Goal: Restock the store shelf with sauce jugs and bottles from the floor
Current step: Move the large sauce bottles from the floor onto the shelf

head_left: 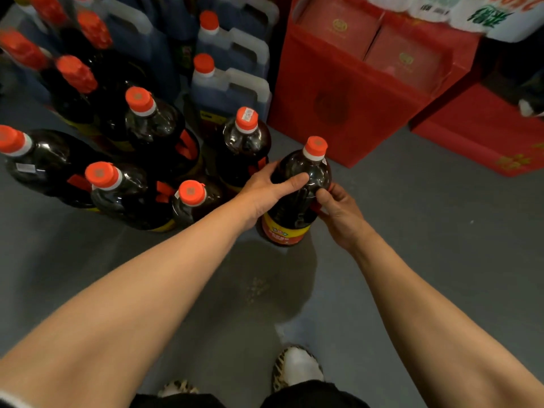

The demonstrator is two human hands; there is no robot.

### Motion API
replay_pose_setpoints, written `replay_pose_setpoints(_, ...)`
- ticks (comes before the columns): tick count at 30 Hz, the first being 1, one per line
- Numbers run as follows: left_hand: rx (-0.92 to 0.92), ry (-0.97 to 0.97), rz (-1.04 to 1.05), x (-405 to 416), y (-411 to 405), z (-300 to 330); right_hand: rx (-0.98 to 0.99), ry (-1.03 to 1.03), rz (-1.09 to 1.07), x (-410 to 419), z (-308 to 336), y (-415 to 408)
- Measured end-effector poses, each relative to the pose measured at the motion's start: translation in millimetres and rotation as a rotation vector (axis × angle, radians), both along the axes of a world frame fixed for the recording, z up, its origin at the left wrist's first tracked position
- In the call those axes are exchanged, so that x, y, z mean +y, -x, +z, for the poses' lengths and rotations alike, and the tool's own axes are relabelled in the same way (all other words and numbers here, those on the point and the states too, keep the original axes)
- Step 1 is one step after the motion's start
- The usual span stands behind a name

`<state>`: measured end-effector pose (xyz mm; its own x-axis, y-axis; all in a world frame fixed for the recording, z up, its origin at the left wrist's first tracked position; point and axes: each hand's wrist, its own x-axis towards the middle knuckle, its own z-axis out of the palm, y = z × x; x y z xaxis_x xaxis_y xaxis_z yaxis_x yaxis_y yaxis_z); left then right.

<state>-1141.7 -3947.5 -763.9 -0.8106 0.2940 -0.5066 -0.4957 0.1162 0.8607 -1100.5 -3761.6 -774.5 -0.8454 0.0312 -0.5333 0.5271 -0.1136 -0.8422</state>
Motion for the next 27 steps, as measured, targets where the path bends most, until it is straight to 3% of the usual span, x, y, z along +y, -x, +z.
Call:
replay_pose_setpoints(10, -0.224, -0.094, 0.199, -14.3, -80.4, 141.5, -0.237, -0.166, 0.107, -16.3, 174.1, -49.3)
replay_pose_setpoints(17, -0.226, -0.051, 0.201, -65.5, -117.5, 319.8, -0.281, -0.161, 0.2, -65.5, 341.0, -79.3)
replay_pose_setpoints(27, -0.075, 0.107, 0.477, -212.3, -164.1, 582.3, -0.16, -0.134, 0.526, -216.7, 612.7, -73.1)
